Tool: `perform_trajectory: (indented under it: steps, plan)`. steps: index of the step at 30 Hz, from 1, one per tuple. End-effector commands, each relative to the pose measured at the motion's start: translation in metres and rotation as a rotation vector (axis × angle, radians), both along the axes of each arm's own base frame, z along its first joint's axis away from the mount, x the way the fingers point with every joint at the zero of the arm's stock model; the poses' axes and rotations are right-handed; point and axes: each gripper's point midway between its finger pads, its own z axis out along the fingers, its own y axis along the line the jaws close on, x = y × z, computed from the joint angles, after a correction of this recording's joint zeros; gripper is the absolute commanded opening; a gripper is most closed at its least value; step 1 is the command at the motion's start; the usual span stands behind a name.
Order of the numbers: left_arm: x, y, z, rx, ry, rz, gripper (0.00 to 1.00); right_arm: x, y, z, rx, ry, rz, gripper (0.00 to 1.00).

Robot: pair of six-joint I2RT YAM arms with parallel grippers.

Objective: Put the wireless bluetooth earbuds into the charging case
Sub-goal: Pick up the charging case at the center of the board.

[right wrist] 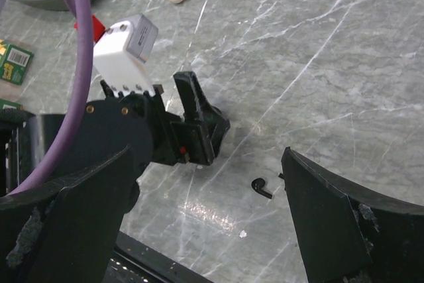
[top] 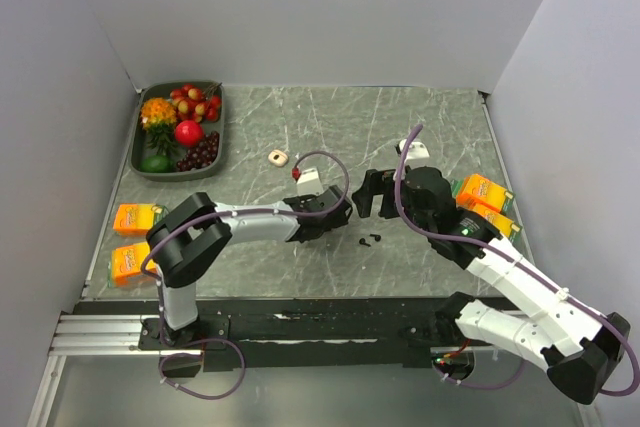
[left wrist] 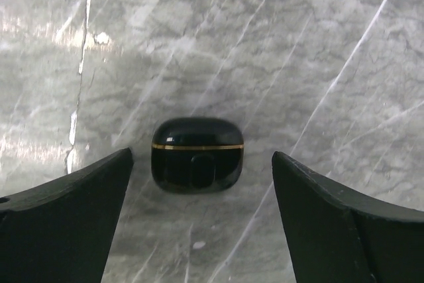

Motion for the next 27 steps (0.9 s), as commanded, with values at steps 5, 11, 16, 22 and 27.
perform_trajectory:
  steps: [5, 11, 16, 22, 27]
  plan:
    - [0.007, -0.003, -0.016, 0.049, 0.047, -0.003, 0.80, 0.000, 0.002, 0.009, 0.038, -0.022, -0.004, 0.99]
    - [0.002, 0.004, -0.036, 0.140, 0.115, 0.007, 0.75, -0.002, 0.001, 0.016, 0.052, -0.037, -0.005, 0.99]
    - [-0.004, 0.011, -0.043, 0.155, 0.138, 0.011, 0.76, -0.002, 0.000, 0.016, 0.060, -0.045, -0.008, 0.99]
    - [-0.008, 0.017, -0.041, 0.180, 0.140, 0.004, 0.84, -0.002, 0.003, 0.014, 0.060, -0.037, 0.000, 0.99]
    - [-0.011, 0.021, -0.033, 0.223, 0.111, -0.045, 0.87, -0.001, 0.002, 0.014, 0.062, -0.039, -0.004, 0.99]
